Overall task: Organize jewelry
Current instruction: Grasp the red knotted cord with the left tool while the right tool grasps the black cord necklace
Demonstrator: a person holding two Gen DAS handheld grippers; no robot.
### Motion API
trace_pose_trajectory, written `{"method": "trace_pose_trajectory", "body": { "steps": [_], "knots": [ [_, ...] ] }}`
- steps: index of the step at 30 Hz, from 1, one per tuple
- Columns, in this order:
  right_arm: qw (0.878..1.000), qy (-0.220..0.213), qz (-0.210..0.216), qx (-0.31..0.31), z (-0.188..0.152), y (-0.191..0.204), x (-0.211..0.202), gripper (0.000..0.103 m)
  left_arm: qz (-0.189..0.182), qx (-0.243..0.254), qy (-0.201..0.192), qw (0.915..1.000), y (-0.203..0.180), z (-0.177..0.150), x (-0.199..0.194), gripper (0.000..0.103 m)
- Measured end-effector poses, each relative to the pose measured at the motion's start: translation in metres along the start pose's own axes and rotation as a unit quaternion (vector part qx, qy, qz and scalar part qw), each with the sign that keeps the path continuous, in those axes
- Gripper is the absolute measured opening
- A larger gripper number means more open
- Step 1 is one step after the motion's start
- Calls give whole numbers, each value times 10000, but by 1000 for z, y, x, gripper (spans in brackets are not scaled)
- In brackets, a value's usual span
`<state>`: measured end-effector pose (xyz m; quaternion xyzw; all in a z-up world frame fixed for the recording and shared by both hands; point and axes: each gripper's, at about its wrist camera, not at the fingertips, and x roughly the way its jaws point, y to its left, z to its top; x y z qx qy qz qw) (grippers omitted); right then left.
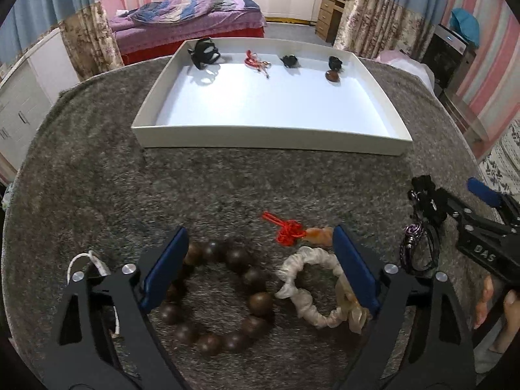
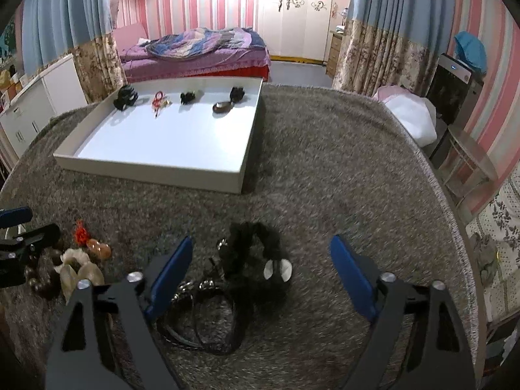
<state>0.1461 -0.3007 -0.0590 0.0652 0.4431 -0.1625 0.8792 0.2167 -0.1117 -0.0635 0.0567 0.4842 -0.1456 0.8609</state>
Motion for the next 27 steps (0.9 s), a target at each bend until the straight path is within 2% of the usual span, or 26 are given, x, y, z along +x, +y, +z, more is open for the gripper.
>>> {"method": "trace_pose_trajectory", "body": {
  "steps": [2,8,13,18,20,27],
  "knots": [
    [9999,101,61,3,-2,2,5,72,-56,33,48,10000,-3,1,4,78],
    [9997,228,116,5,-4,4,15,62,-118,-11,221,9997,-7,5,20,70],
    [9992,366,171,52,-5,2,25,56,-167,18,389,9991,-13,4,33,60],
    [9987,469,208,37,-6,5,31,54,-188,-8,487,9986,-15,5,43,57],
    [9986,502,160,6,-5,6,35,53,-248,-52,595,9979,-14,8,48,47],
    [9984,550,132,71,-3,4,38,49,-395,-148,837,9956,-9,16,64,45]
  ]
}}
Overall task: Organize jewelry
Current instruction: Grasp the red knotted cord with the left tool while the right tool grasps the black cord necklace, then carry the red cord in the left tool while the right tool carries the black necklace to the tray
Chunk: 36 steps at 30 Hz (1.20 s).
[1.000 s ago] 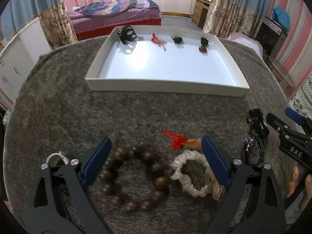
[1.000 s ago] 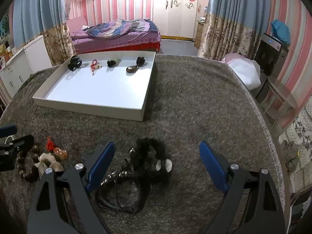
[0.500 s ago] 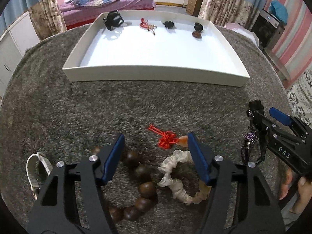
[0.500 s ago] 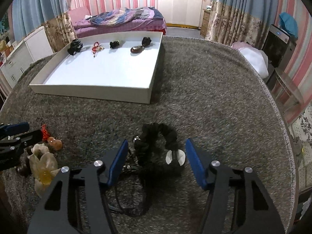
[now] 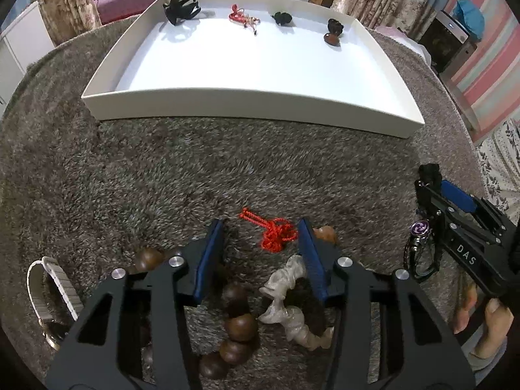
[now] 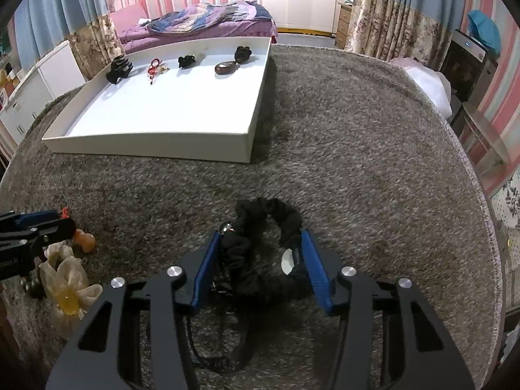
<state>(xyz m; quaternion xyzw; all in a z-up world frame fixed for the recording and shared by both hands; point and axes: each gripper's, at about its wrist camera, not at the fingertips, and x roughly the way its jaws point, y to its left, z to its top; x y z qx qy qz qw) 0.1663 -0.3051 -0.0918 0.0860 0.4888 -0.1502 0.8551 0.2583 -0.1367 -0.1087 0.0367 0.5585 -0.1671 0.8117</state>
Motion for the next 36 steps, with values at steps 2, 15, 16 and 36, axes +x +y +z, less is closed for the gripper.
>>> {"method": "trace_pose_trajectory", "body": {
  "steps": [2,15,16,36],
  "knots": [
    [10000,-13,-55,-48,0,2,0,46,61,22,-7,10000,-1,0,1,41],
    [9998,21,-184,-74,2,0,-1,25,-48,200,171,9996,-16,-5,1,12],
    [9998,20,-179,-53,2,-1,0,23,-38,204,169,9996,-17,-5,2,12],
    [9991,-368,173,132,17,-3,-27,12,-119,336,-586,9976,-11,4,-36,5]
  ]
}}
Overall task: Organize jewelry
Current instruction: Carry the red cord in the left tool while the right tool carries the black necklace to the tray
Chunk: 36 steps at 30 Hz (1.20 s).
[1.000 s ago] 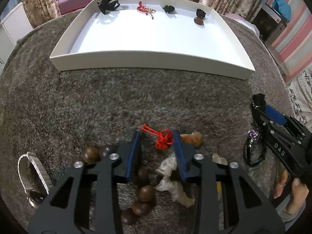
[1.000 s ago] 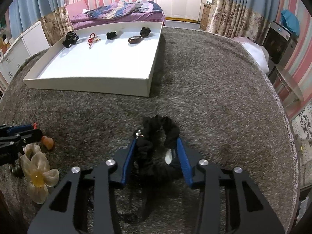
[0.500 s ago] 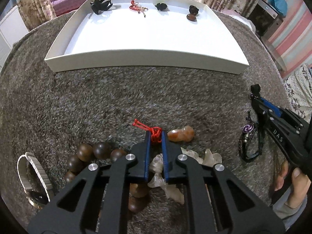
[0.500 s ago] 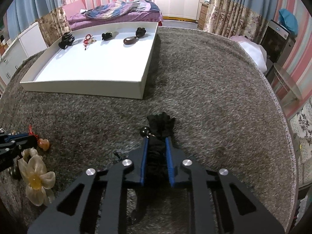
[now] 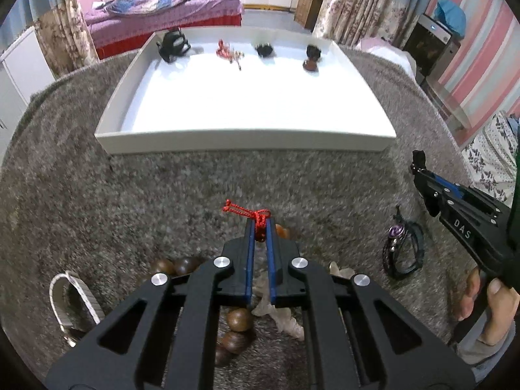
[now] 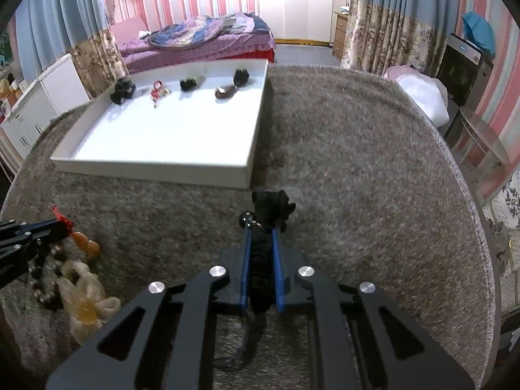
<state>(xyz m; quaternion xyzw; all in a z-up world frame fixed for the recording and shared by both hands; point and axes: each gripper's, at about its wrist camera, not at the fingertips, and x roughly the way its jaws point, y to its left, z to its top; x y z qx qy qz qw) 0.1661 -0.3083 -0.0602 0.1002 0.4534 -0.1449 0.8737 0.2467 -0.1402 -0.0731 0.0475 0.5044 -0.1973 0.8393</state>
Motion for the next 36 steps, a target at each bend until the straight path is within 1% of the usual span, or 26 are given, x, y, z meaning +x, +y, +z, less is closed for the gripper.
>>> {"method": "trace_pose_trajectory", "body": {
  "steps": [5,11,14,18,20,22,26,27,30,36],
  "knots": [
    [9995,-236,183,36,29,7,-13,12,40,-48,-252,9997,8,18,-19,5],
    [9986,-437,281,-79,70,28,-13,12,210,-53,-661,9976,30,58,-49,5],
    [9983,-451,355,-137,90,43,-4,12,309,-134,-721,9968,46,83,-50,4],
    [9980,-407,473,-139,112,64,15,12,452,-122,-723,9963,66,115,-39,5],
    [9980,-348,515,-132,122,75,28,12,454,-136,-682,9965,73,125,-30,5],
    [9981,-292,529,-149,129,84,40,12,473,-134,-540,9973,81,139,-14,5],
    [9983,-182,522,-186,142,98,63,12,640,-112,-329,9973,97,160,13,4],
    [9984,-153,513,-200,145,102,70,12,721,-64,-298,9969,101,165,20,4],
    [9986,-20,479,-236,152,114,91,12,789,30,-257,9965,109,175,36,5],
    [9990,159,330,-252,161,125,124,12,615,-117,-93,9980,126,185,68,5]
  ]
}}
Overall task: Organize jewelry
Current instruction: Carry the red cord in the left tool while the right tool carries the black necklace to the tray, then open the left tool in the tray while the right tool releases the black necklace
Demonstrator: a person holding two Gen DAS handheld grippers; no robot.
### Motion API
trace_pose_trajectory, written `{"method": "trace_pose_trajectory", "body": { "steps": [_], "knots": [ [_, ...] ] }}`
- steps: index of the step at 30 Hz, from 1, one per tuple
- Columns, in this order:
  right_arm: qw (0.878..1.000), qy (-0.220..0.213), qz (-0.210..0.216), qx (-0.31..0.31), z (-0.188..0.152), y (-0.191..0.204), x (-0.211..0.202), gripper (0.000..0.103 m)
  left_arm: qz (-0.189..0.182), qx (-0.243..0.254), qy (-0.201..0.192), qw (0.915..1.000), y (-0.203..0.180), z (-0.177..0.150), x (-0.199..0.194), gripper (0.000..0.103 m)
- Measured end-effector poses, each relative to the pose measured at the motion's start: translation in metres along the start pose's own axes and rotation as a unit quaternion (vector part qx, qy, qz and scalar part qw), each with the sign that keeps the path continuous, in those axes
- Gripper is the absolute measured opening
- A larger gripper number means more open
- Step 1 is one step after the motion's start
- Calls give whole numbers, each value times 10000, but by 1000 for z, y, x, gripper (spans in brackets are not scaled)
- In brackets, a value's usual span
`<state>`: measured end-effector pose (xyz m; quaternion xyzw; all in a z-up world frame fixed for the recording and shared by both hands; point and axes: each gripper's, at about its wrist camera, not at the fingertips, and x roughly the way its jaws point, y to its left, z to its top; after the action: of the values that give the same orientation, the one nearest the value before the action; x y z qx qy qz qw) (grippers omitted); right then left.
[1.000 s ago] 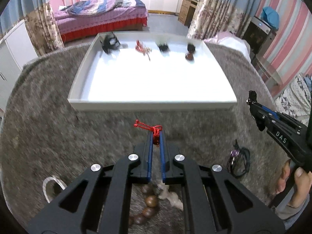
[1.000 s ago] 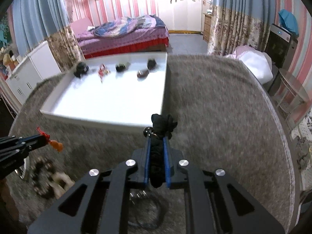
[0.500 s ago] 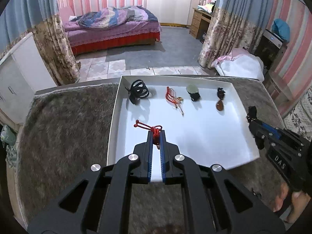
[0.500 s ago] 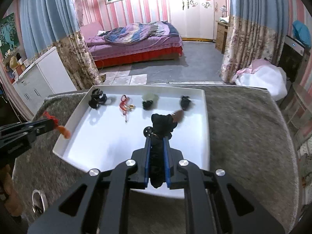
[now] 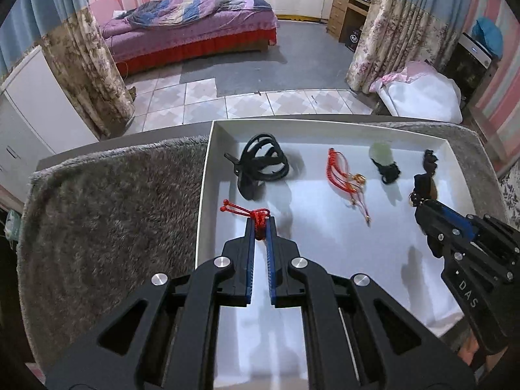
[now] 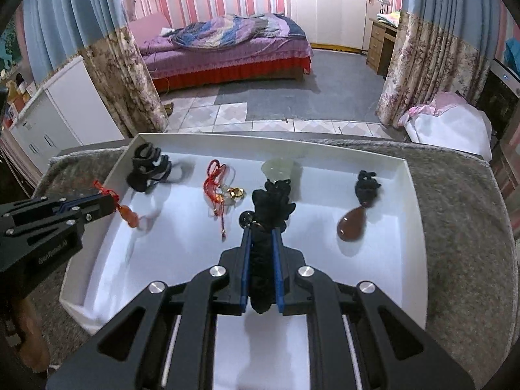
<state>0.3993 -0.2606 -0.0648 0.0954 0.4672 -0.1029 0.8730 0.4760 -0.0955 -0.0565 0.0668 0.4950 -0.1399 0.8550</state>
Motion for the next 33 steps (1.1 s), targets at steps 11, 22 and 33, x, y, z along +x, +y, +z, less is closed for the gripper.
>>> {"method": "trace_pose_trajectory", "body": {
  "steps": [11,22,33],
  "knots": [
    [9995,264,23,144,11,3,33,12,232,59,150,9996,9,0,31,5],
    [9995,287,-112,32,10,12,40,13,337,117,97,9993,3,-2,31,6],
    [9996,241,-143,-84,12,11,29,40,260,47,147,9995,-1,-8,24,33]
  ]
}}
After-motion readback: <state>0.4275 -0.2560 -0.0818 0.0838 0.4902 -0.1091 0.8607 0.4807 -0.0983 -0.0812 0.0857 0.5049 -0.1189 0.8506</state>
